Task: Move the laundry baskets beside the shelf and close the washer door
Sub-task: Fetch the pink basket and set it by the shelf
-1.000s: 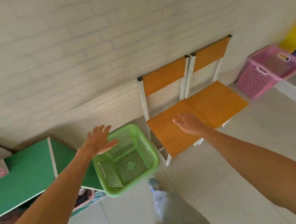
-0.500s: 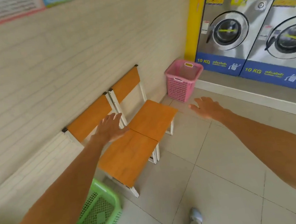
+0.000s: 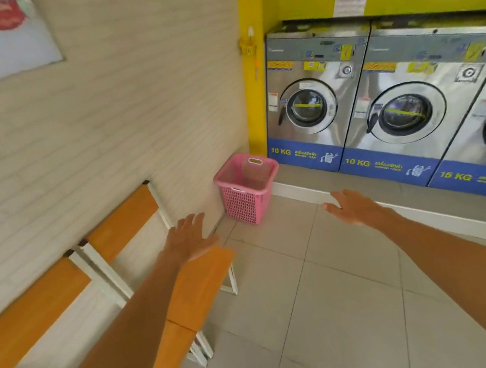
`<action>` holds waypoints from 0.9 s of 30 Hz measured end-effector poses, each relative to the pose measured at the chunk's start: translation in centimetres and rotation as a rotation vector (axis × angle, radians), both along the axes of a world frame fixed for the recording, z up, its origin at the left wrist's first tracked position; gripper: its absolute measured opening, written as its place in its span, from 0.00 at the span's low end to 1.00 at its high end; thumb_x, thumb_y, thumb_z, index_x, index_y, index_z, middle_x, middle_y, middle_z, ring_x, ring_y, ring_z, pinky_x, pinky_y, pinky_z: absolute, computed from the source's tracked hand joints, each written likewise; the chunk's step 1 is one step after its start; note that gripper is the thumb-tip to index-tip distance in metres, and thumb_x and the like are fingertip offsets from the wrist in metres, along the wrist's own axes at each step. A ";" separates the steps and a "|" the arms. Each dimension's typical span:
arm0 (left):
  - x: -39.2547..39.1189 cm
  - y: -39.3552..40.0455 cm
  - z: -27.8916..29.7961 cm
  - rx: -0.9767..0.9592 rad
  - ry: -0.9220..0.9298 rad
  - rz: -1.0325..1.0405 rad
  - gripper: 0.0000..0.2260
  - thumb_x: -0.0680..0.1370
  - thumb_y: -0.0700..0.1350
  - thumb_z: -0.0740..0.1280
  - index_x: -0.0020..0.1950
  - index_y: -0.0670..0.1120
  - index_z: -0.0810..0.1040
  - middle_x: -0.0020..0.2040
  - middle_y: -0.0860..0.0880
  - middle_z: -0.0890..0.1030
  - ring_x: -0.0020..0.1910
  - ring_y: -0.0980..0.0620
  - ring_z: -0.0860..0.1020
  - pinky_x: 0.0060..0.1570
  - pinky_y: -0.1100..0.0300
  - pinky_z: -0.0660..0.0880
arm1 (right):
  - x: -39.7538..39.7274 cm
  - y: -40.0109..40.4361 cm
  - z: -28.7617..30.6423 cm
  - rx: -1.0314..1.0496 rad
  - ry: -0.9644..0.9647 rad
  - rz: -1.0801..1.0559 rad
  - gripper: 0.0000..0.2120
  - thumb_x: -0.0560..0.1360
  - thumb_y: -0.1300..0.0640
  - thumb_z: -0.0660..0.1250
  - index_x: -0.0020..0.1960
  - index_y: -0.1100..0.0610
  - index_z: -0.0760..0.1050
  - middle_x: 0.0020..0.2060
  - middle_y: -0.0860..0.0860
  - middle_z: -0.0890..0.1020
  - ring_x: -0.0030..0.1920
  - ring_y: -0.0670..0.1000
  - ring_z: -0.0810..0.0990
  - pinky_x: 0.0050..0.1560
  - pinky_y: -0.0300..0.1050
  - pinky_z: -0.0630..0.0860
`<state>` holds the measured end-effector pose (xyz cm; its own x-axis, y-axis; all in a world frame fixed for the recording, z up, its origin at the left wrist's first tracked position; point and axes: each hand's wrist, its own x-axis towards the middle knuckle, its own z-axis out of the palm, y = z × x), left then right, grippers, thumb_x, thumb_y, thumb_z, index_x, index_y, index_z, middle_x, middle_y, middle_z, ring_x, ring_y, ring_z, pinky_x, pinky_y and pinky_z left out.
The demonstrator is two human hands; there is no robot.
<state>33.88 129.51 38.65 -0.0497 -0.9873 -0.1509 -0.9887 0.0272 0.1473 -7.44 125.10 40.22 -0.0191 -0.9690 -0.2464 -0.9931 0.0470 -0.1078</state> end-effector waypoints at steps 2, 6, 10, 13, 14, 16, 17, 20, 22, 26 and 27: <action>-1.6 -3.3 0.2 -0.001 -0.003 -0.001 0.37 0.78 0.64 0.60 0.81 0.48 0.54 0.80 0.44 0.59 0.78 0.42 0.60 0.72 0.42 0.62 | -1.6 -3.1 0.0 -0.013 -0.011 -0.007 0.33 0.80 0.34 0.50 0.78 0.52 0.60 0.76 0.56 0.65 0.75 0.59 0.65 0.72 0.60 0.64; -4.1 -10.4 0.4 0.023 -0.014 0.012 0.37 0.78 0.64 0.59 0.81 0.47 0.54 0.80 0.44 0.60 0.77 0.41 0.61 0.71 0.41 0.62 | -3.2 -9.6 -0.2 -0.003 -0.042 0.007 0.32 0.81 0.35 0.51 0.78 0.53 0.60 0.75 0.57 0.66 0.74 0.59 0.66 0.72 0.60 0.65; -5.5 -18.7 -0.2 0.042 -0.046 0.015 0.37 0.78 0.65 0.58 0.81 0.48 0.54 0.80 0.44 0.59 0.76 0.41 0.62 0.71 0.43 0.63 | -3.7 -17.7 -0.6 0.016 -0.065 0.040 0.33 0.81 0.36 0.51 0.80 0.54 0.57 0.78 0.56 0.63 0.77 0.58 0.63 0.74 0.60 0.62; -6.5 -25.8 -0.7 0.035 -0.041 0.034 0.37 0.78 0.65 0.58 0.81 0.48 0.54 0.80 0.43 0.60 0.76 0.41 0.62 0.71 0.43 0.63 | -4.1 -24.9 -0.9 0.031 -0.084 0.067 0.35 0.81 0.36 0.51 0.81 0.54 0.55 0.79 0.55 0.59 0.79 0.57 0.59 0.75 0.61 0.59; -6.8 -28.2 -0.8 0.034 -0.034 0.037 0.37 0.78 0.65 0.58 0.81 0.47 0.55 0.80 0.43 0.60 0.76 0.41 0.63 0.71 0.43 0.63 | -4.3 -27.4 -1.0 0.039 -0.085 0.074 0.35 0.81 0.36 0.51 0.81 0.55 0.55 0.79 0.55 0.59 0.79 0.57 0.59 0.76 0.61 0.59; -7.3 -32.8 -0.8 0.042 -0.007 0.044 0.37 0.78 0.65 0.59 0.80 0.47 0.56 0.79 0.43 0.61 0.76 0.41 0.63 0.72 0.42 0.62 | -4.5 -32.3 -1.0 0.046 -0.082 0.090 0.35 0.81 0.36 0.51 0.81 0.56 0.55 0.80 0.56 0.59 0.79 0.57 0.59 0.76 0.60 0.60; -7.6 -34.9 -0.9 0.045 0.002 0.046 0.37 0.78 0.65 0.59 0.80 0.47 0.56 0.79 0.43 0.61 0.77 0.41 0.63 0.72 0.42 0.62 | -4.6 -34.6 -1.0 0.044 -0.089 0.091 0.35 0.81 0.36 0.52 0.81 0.56 0.55 0.79 0.56 0.60 0.79 0.57 0.60 0.75 0.60 0.60; -8.3 -41.2 -0.9 0.062 -0.004 0.049 0.37 0.78 0.65 0.59 0.81 0.47 0.56 0.80 0.43 0.60 0.77 0.41 0.62 0.73 0.41 0.61 | -4.9 -41.0 -1.1 0.038 -0.116 0.092 0.35 0.81 0.37 0.53 0.80 0.59 0.57 0.78 0.58 0.62 0.78 0.58 0.62 0.74 0.60 0.62; -8.9 -45.1 -0.9 0.079 -0.005 0.046 0.37 0.78 0.65 0.59 0.81 0.47 0.55 0.81 0.43 0.59 0.78 0.41 0.61 0.74 0.41 0.60 | -5.3 -44.8 -1.2 0.045 -0.122 0.092 0.35 0.81 0.37 0.54 0.80 0.59 0.57 0.78 0.58 0.62 0.78 0.58 0.62 0.75 0.58 0.62; -9.9 -52.5 -1.6 0.093 0.014 0.066 0.37 0.78 0.65 0.59 0.81 0.47 0.55 0.80 0.43 0.60 0.77 0.40 0.62 0.73 0.41 0.61 | -6.7 -52.8 -1.9 0.070 -0.144 0.095 0.35 0.81 0.37 0.55 0.78 0.60 0.60 0.76 0.58 0.65 0.76 0.59 0.65 0.74 0.58 0.64; -10.3 -54.3 -1.9 0.101 0.024 0.081 0.37 0.78 0.65 0.59 0.81 0.47 0.56 0.80 0.43 0.61 0.77 0.40 0.63 0.73 0.41 0.62 | -7.1 -54.9 -2.1 0.075 -0.148 0.096 0.35 0.81 0.37 0.55 0.78 0.61 0.61 0.76 0.58 0.66 0.75 0.59 0.66 0.73 0.58 0.64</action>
